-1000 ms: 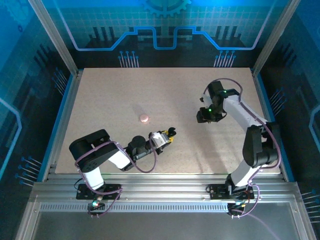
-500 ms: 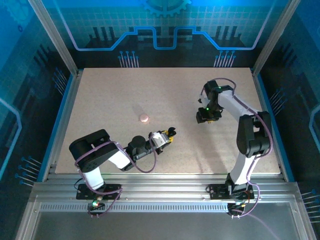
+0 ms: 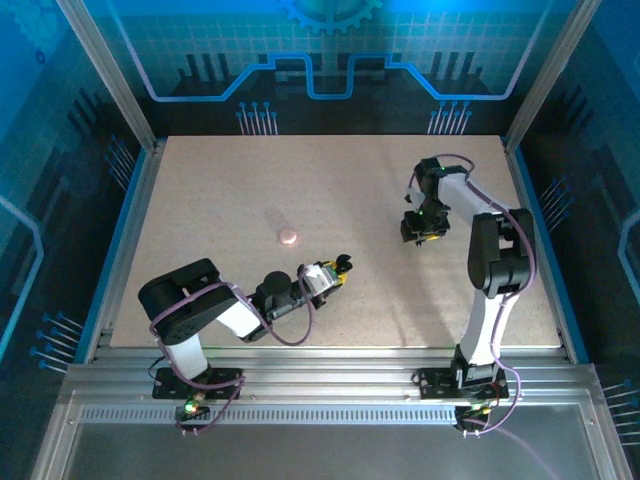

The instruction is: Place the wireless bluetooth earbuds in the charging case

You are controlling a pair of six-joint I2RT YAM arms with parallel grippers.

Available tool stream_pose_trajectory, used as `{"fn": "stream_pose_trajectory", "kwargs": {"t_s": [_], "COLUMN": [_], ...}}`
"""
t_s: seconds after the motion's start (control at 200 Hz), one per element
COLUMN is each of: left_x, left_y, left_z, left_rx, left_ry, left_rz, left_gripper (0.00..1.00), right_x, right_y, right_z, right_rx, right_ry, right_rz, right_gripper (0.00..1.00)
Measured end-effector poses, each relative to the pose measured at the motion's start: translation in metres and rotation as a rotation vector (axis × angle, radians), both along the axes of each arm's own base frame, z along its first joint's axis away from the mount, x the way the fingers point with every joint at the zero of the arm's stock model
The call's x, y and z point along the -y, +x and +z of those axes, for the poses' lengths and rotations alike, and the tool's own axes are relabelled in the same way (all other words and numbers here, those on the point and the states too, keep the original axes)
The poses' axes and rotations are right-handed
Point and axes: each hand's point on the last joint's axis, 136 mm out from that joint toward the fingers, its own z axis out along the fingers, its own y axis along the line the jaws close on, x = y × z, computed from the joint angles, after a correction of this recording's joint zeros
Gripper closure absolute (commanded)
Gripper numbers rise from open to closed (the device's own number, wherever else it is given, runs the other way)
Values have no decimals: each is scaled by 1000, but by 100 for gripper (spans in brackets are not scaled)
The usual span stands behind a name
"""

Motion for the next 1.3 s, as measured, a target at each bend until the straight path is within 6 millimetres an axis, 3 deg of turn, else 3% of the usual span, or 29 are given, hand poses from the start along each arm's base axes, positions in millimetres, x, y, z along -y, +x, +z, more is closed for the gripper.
{"fn": "stream_pose_trajectory", "kwargs": {"t_s": [0.18,0.625,0.845,1.061,1.301], "left_x": [-1,-2,-2,-2,-2], "left_y": [1,3,3,3,3], "left_z": [0,-1,-2,-2,-2], "left_rx": [1,-1,-2,-2,-2], "left_ry": [1,3,5,5,5], "left_rz": [8,12,12,12,12], "left_gripper": [88,88,88,88,88], "right_x": [-2,2,4,4,3], "right_y": [13,12,-2,-18,-20], "right_z": [-6,-19,-27,-23,-20], "right_rx": [4,-29,-71,-98,-96], "right_ry": [20,20,14,29,39], "right_rz": [6,8,8,3,3], "right_gripper": [46,47,49,51,52]}}
